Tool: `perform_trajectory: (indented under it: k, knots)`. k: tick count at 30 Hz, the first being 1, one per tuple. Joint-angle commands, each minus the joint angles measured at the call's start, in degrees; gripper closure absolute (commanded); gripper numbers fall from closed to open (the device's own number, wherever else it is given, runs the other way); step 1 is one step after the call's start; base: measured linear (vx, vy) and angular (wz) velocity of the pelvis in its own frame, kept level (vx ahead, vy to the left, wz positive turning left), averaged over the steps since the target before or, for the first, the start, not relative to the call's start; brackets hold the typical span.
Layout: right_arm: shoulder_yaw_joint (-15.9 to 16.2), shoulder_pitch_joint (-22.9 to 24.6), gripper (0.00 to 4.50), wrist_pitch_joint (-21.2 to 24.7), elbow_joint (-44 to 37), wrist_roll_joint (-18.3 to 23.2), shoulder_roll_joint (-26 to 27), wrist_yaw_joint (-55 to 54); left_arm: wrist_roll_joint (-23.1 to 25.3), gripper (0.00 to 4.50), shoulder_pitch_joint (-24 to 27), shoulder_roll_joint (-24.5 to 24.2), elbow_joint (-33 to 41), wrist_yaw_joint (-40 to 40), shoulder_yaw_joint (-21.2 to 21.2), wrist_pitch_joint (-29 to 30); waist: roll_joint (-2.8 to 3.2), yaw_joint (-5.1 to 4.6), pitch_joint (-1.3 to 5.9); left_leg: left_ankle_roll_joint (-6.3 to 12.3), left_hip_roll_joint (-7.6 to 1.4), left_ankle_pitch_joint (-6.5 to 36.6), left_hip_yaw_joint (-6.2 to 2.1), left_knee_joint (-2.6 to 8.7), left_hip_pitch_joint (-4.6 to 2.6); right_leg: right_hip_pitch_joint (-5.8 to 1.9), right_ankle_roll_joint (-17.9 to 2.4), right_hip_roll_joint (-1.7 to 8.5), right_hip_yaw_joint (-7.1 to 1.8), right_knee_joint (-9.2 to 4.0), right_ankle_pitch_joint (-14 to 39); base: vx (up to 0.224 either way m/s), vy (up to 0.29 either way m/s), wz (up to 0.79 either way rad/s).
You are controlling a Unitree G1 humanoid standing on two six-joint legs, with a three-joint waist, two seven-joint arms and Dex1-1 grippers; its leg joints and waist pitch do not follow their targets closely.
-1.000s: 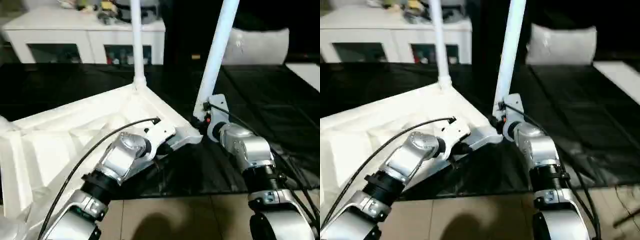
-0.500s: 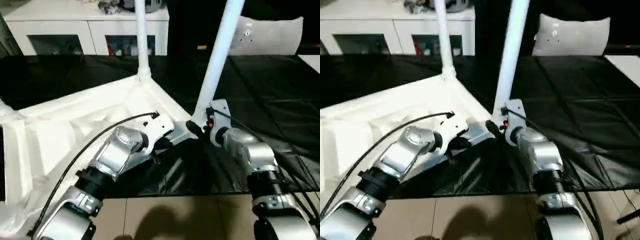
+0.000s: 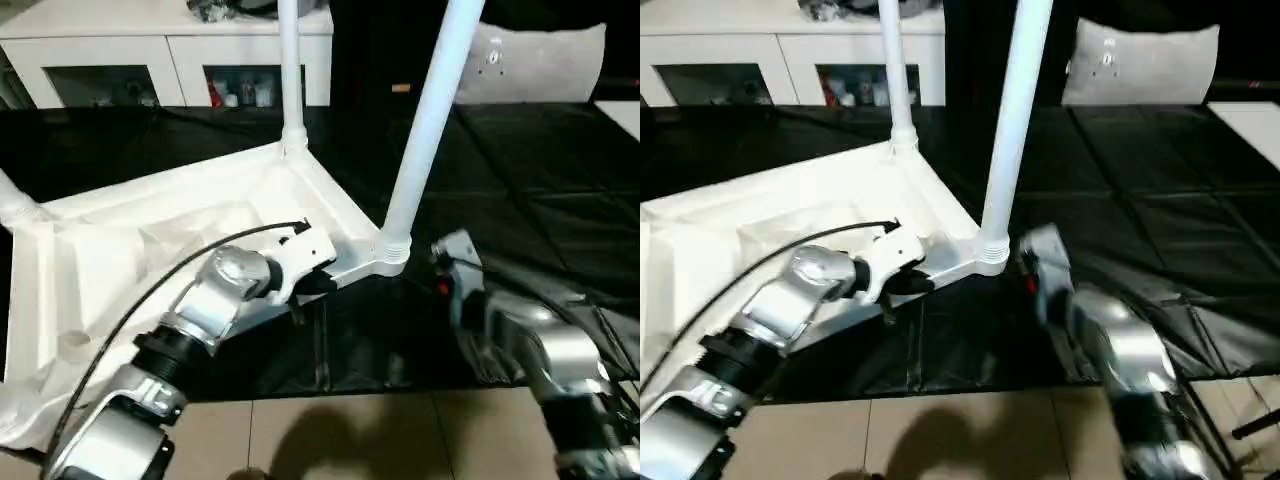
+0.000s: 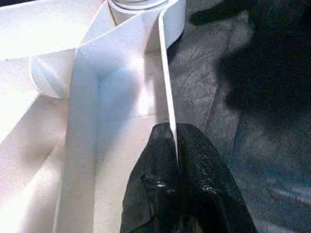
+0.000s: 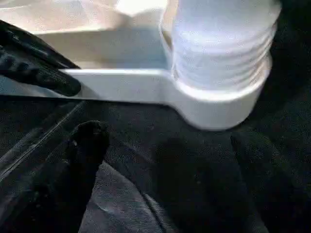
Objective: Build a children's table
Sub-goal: Rotate leg to tighten
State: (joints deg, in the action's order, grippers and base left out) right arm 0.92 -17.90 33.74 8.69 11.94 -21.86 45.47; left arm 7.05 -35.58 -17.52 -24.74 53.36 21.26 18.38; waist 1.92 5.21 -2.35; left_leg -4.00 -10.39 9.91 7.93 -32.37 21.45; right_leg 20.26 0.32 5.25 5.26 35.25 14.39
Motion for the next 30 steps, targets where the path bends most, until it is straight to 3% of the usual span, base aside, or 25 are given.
perform_trajectory:
  k: [1,3,8,11,14,16,18,23,30]
  knots:
    - [-0.18,0.25,0.05,-2.8,-2.72,1.19,-1.73,3.18,0.03,4.5,-0.29,-0.91,-0.59,3.31,1.74,-3.52,-0.49,0.13,3.53,5.7,-2.34,2.24,-0.01,2.58,-0.15,-2.86,-14.34,3.49,-2.93,-3.25,-12.36,0.0,0.0,0.0]
    - [0.48,1.69,0.05,-11.92,-2.47,-0.37,-7.01,9.1,-0.78,4.5,-0.18,-2.79,-1.6,8.38,2.95,-10.62,-0.93,0.39,3.65,6.98,-2.49,1.83,0.15,2.28,-0.13,-2.81,-14.55,3.61,-2.95,-3.09,-12.6,0.0,0.0,0.0]
    - [0.83,0.84,0.05,-16.33,-0.53,-0.34,-9.75,13.79,-1.47,4.5,-0.7,-4.15,-2.34,12.4,3.58,-14.29,-0.87,0.99,3.92,9.48,-2.52,-1.54,0.31,1.49,0.04,-2.24,-16.17,3.46,-2.83,-2.21,-15.74,0.0,0.0,0.0]
    - [1.82,0.28,0.05,-18.1,0.2,-0.44,-10.84,16.54,-1.64,4.5,-0.87,-4.63,-2.52,14.11,4.02,-16.39,-0.89,1.33,3.65,9.7,-2.92,0.82,0.33,1.53,-0.01,-2.01,-16.63,3.65,-2.88,-2.3,-11.6,0.0,0.0,0.0]
    - [3.85,-0.67,0.05,-20.52,1.95,0.7,-11.74,21.0,-3.12,4.5,-0.55,-4.86,-2.03,17.26,4.13,-19.06,-1.23,1.21,3.39,8.21,-2.97,4.5,0.44,1.81,0.01,-1.94,-16.49,3.74,-2.97,-2.72,-5.71,0.0,0.0,0.0]
    - [4.36,-0.97,0.21,-21.04,2.6,0.72,-11.68,22.07,-3.36,4.5,-0.44,-4.94,-1.8,17.96,4.25,-19.6,-0.97,1.3,3.39,7.53,-3.1,5.47,0.45,1.88,-0.16,-1.8,-16.3,3.76,-3.1,-2.78,-4.19,0.0,0.0,0.0]
    - [4.86,-1.93,0.38,-20.98,4.34,0.59,-11.05,23.2,-3.45,4.5,-0.06,-5.23,-1.1,19.06,4.49,-19.9,-1.29,1.28,3.45,7.38,-3.05,4.93,0.65,1.82,-0.16,-1.72,-16.63,3.67,-3.12,-2.61,-4.97,0.0,0.0,0.0]
    - [5.85,-2.88,0.87,-20.2,5.97,0.62,-10.96,24.89,-3.59,4.5,0.29,-5.36,-0.71,19.85,4.49,-20.23,-1.45,1.29,3.51,7.28,-2.94,4.22,0.81,1.7,-0.09,-1.71,-16.19,3.6,-3.2,-2.5,-5.04,0.0,0.0,0.0]
    - [7.14,-3.74,1.39,-18.99,8.0,1.41,-11.24,27.89,-3.69,4.5,0.26,-5.53,-1.57,20.57,4.36,-20.85,-1.54,1.41,3.73,8.45,-2.8,1.77,1.0,1.3,-0.03,-1.63,-16.57,3.36,-3.3,-2.05,-8.16,0.0,0.0,0.0]
